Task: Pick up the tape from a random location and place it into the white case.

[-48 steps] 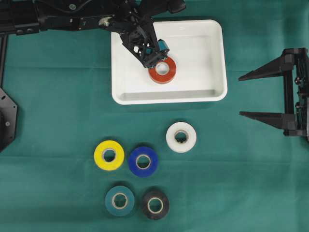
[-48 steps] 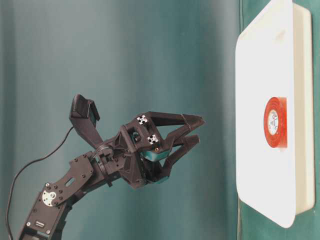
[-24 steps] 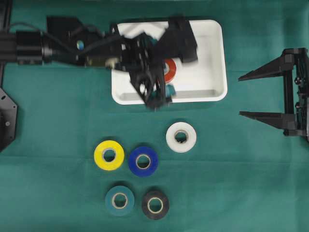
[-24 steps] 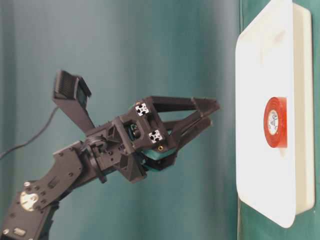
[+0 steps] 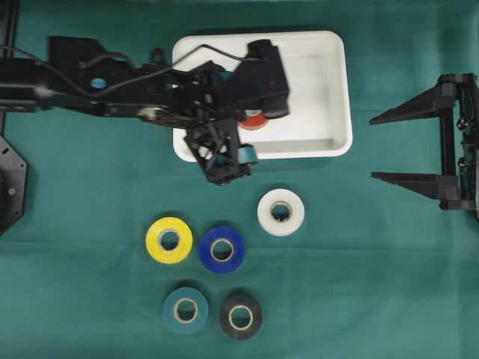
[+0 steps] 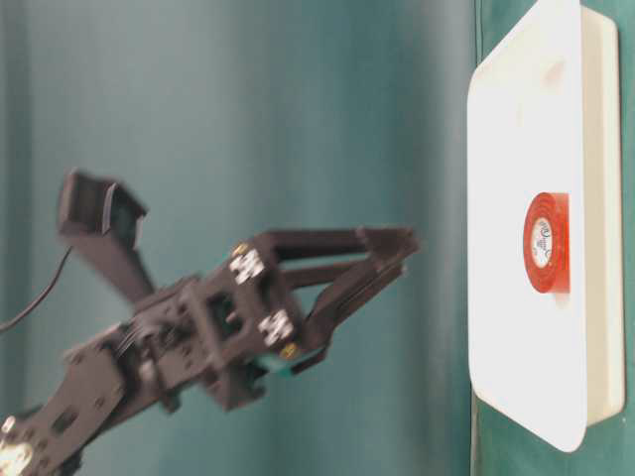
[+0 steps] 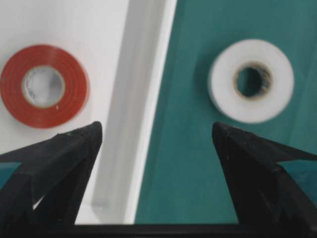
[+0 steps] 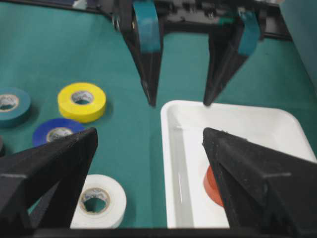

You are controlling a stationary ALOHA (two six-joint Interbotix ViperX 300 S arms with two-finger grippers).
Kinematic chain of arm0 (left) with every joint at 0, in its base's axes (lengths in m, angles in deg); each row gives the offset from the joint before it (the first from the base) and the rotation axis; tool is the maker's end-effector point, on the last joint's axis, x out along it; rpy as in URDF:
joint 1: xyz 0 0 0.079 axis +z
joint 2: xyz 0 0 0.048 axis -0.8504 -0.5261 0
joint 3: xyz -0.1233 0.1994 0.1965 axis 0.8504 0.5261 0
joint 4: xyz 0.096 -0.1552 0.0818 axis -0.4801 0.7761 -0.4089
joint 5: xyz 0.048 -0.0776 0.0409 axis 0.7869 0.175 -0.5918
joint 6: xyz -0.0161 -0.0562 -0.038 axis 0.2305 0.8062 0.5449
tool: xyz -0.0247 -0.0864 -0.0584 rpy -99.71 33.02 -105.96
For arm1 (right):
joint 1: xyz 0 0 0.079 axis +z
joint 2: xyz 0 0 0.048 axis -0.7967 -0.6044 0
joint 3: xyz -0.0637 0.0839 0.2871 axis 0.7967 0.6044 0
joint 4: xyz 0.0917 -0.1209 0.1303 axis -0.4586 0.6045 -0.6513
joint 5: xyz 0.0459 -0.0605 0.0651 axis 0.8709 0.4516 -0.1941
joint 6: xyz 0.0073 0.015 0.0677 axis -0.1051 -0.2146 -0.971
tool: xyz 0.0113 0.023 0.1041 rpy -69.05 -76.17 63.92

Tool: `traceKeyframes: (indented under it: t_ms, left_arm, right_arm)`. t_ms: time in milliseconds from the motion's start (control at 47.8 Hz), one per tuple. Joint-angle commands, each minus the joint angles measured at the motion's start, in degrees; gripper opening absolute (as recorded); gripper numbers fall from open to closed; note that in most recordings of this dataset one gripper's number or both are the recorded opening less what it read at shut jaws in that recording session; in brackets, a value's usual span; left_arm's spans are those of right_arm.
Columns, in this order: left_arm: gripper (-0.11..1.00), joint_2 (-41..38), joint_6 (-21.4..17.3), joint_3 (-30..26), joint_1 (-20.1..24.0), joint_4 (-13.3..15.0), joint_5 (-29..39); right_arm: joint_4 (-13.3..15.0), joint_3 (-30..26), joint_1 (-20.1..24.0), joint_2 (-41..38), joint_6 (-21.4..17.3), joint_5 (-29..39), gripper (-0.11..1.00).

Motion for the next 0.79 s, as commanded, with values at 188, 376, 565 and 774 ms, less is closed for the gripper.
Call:
traceKeyframes:
  t_ms: [188, 376, 565, 774]
  left_arm:
    - [0.98, 10.9, -0.1, 7.2, -1.1, 0.0, -7.0]
    - [0.98, 18.4, -0.1, 15.0, -1.1, 0.0, -14.3]
    - [0.98, 25.8, -0.2, 23.1, -1.1, 0.0, -20.2]
    - [0.98, 36.5, -0.3, 32.1, -1.1, 0.0, -27.2]
  right_arm:
    - [0.1, -1.8, -0.1, -0.1, -0.1, 0.2, 0.91]
    - [0.0, -1.8, 0.0, -0.1, -0.1, 0.4, 0.91]
    - [0.0, -1.8, -0.1, 0.1, -0.1, 0.5, 0.91]
    - [0.0, -1.8, -0.1, 0.1, -0.1, 1.2, 0.91]
